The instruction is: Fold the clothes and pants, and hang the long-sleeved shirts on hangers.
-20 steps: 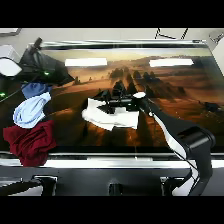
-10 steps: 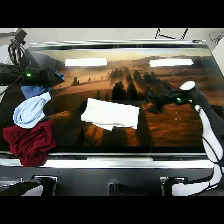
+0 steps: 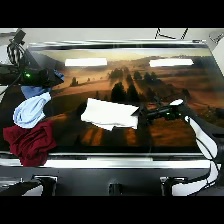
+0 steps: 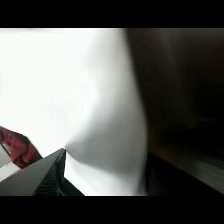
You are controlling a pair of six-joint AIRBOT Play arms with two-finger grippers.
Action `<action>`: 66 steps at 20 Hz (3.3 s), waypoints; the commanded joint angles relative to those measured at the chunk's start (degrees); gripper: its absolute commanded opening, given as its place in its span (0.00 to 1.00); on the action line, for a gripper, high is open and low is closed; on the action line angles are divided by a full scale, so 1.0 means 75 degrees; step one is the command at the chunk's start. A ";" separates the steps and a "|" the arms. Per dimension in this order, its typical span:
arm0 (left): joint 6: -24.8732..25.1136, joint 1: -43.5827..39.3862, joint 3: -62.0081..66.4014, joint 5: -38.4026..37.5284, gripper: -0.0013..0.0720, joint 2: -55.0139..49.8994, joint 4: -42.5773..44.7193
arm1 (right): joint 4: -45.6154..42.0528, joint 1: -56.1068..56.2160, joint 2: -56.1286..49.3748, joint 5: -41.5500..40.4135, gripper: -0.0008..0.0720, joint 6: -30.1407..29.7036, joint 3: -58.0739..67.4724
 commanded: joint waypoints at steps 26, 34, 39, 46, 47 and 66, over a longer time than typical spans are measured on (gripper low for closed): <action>-0.0411 -0.0003 0.0000 -0.0006 0.05 0.0003 0.0012 | -0.4616 -0.8609 -0.0073 0.2702 0.05 0.2355 0.5694; -0.0405 -0.0003 0.0000 -0.0006 0.05 -0.0006 0.0012 | -0.6755 -0.8658 0.1559 0.1813 0.05 0.2503 0.1612; -0.0402 -0.0003 0.0000 -0.0009 0.05 -0.0006 0.0012 | -0.7580 -0.8807 0.1763 0.1300 0.05 0.2757 0.0831; -0.0405 -0.0003 0.0000 0.0058 0.05 -0.0006 0.0082 | -0.7536 -0.8807 0.1827 0.1877 0.99 0.2608 0.1381; -0.0405 -0.0003 0.0000 0.0087 0.05 -0.0006 0.0029 | -0.7522 -0.8801 0.1827 0.2063 0.99 0.2617 0.1909; -0.0772 -0.0420 -0.1268 -0.1148 0.98 -0.0493 0.4776 | -0.6406 -0.0927 0.1393 0.2378 0.05 0.2468 0.4945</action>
